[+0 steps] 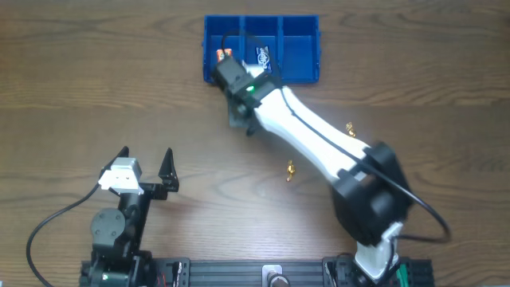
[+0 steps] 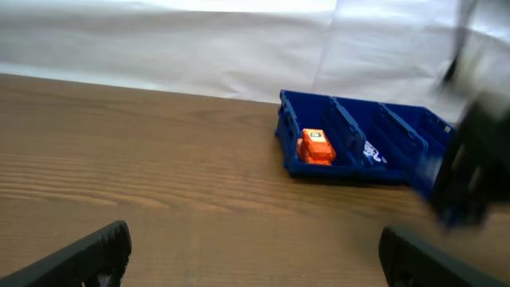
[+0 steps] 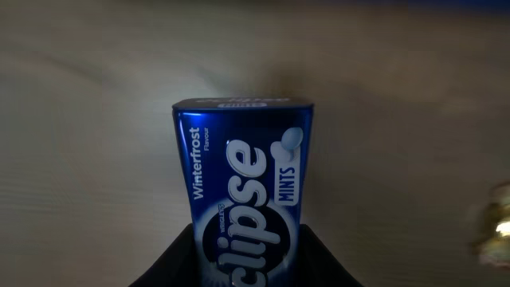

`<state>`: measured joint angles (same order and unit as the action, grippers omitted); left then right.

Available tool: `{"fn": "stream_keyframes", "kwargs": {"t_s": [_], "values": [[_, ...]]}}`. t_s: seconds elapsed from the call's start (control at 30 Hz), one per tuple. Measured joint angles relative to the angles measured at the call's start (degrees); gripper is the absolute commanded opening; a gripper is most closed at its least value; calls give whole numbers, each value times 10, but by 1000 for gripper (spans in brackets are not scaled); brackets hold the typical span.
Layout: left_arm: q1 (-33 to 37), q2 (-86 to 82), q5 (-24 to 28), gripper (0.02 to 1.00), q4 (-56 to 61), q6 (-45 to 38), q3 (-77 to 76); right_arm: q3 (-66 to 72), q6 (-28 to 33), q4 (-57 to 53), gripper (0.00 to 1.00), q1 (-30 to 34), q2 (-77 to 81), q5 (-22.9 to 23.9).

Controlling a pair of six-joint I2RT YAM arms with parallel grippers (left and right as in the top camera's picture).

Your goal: Sort Candies Into Trays

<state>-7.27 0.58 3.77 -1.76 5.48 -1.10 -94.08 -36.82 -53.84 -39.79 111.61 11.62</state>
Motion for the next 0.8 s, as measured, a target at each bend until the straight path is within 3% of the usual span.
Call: {"fn": "stream_keyframes", "kwargs": {"t_s": [0.13, 0.27, 0.53, 0.6, 0.7, 0.8], "values": [[0, 0, 0, 998, 0, 0, 0, -183, 42, -19, 235, 38, -14, 56], [0, 0, 0, 998, 0, 0, 0, -280, 78, -2, 237, 82, 47, 75], [0, 0, 0, 998, 0, 0, 0, -288, 107, 41, 251, 111, 191, 41], [0, 0, 0, 998, 0, 0, 0, -287, 108, 43, 375, 111, 195, 35], [0, 0, 0, 998, 0, 0, 0, -287, 110, 44, 776, 111, 195, 32], [0, 0, 0, 998, 0, 0, 0, -287, 114, 44, 945, 111, 195, 32]]}}
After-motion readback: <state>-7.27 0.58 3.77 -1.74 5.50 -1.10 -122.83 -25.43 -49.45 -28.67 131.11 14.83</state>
